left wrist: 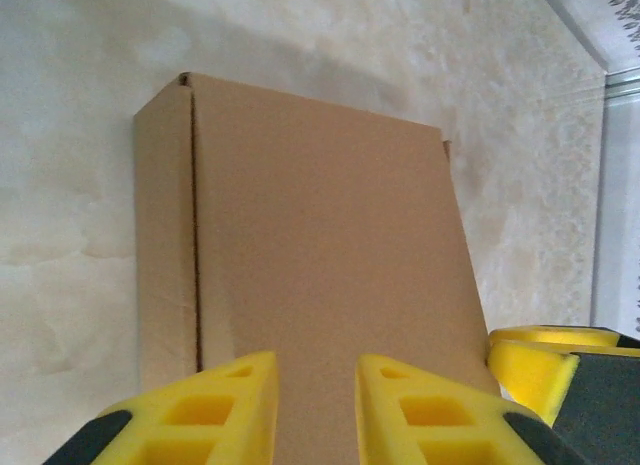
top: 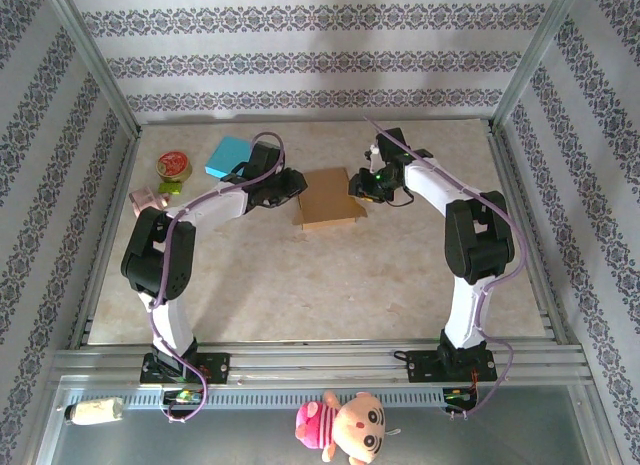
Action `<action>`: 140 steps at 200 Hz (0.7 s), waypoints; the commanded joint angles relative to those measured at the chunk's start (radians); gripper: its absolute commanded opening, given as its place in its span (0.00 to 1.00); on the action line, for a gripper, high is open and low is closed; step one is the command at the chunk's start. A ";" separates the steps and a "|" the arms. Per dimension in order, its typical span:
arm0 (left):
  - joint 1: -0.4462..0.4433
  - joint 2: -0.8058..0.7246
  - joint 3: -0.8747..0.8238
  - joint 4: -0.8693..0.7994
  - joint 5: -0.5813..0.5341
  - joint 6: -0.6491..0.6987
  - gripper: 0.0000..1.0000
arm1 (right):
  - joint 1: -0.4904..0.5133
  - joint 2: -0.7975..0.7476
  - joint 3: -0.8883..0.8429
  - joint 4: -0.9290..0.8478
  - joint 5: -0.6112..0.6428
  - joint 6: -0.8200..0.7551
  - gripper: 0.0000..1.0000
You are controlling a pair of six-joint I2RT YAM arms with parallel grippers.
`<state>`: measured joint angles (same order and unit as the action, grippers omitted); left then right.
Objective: Fold the paper box
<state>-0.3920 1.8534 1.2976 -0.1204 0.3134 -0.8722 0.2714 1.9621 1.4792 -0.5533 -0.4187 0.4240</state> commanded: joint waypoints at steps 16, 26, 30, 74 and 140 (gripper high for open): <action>0.013 -0.010 -0.009 0.032 -0.041 0.026 0.25 | 0.015 -0.072 0.001 0.017 0.036 0.021 0.48; 0.014 -0.034 -0.003 0.016 -0.070 0.043 0.32 | 0.016 -0.092 0.010 0.017 0.064 0.023 0.52; 0.014 -0.045 -0.004 0.013 -0.083 0.049 0.36 | 0.017 -0.097 0.014 0.019 0.077 0.020 0.53; 0.026 -0.031 0.005 0.010 -0.101 0.070 0.65 | 0.033 -0.021 0.098 -0.004 0.113 -0.031 0.68; 0.041 0.141 -0.002 0.073 0.075 0.067 0.54 | 0.046 0.099 0.033 0.033 0.064 -0.011 0.69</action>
<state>-0.3622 1.9385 1.3094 -0.1032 0.2920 -0.8108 0.3061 2.0232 1.5627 -0.5243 -0.3336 0.4114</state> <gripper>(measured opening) 0.598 0.727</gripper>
